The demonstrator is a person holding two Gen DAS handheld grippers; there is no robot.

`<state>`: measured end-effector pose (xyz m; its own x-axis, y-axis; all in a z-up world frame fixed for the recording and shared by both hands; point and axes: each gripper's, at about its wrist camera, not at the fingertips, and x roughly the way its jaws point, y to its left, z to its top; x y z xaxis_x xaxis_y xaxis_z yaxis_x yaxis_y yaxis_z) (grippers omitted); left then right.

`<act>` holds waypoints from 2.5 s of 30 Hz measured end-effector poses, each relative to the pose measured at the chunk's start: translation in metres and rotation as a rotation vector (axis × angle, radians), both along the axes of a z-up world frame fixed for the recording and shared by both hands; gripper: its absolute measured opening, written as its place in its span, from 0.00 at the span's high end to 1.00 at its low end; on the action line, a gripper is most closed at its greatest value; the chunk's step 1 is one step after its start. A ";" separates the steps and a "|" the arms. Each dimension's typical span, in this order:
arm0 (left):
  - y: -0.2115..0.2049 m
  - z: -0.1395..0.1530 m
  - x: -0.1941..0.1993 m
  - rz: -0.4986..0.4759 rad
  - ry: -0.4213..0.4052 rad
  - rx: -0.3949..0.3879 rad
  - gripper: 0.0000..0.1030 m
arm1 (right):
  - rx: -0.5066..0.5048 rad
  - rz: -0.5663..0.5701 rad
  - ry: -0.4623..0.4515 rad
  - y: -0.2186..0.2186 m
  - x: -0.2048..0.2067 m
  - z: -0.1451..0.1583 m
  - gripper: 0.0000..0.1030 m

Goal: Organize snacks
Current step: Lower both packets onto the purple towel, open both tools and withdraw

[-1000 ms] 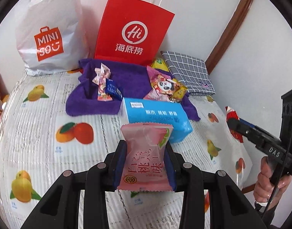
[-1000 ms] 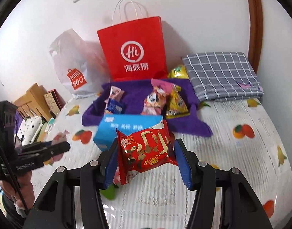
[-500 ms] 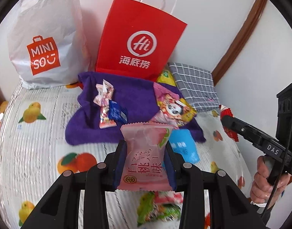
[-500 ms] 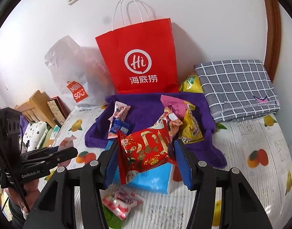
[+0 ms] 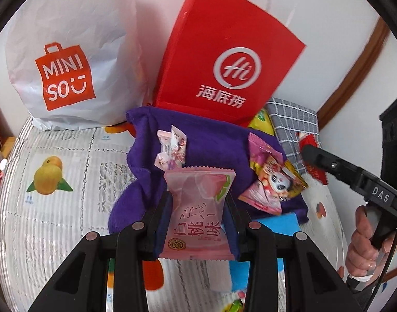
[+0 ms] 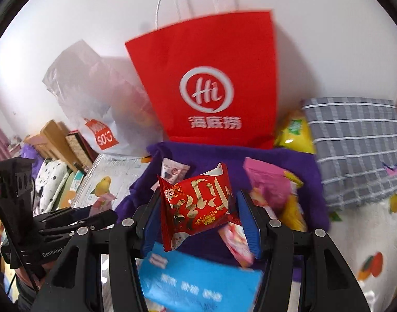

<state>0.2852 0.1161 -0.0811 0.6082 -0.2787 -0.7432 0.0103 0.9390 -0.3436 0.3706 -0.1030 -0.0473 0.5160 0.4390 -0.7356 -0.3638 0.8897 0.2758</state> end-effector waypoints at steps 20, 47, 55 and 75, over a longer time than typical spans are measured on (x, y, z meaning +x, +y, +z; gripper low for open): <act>-0.002 -0.057 0.061 0.005 0.092 -0.043 0.65 | -0.123 0.083 0.168 0.042 0.056 -0.086 0.44; 0.001 -0.027 0.009 0.002 0.056 -0.046 0.46 | -0.087 -0.052 -0.029 -0.023 -0.049 -0.011 0.26; 0.001 -0.026 -0.047 -0.010 0.064 -0.051 0.46 | -0.055 -0.108 0.024 -0.050 -0.102 -0.021 0.36; 0.003 -0.044 -0.151 -0.006 0.063 -0.044 0.42 | 0.030 -0.147 0.166 -0.052 -0.187 -0.052 0.47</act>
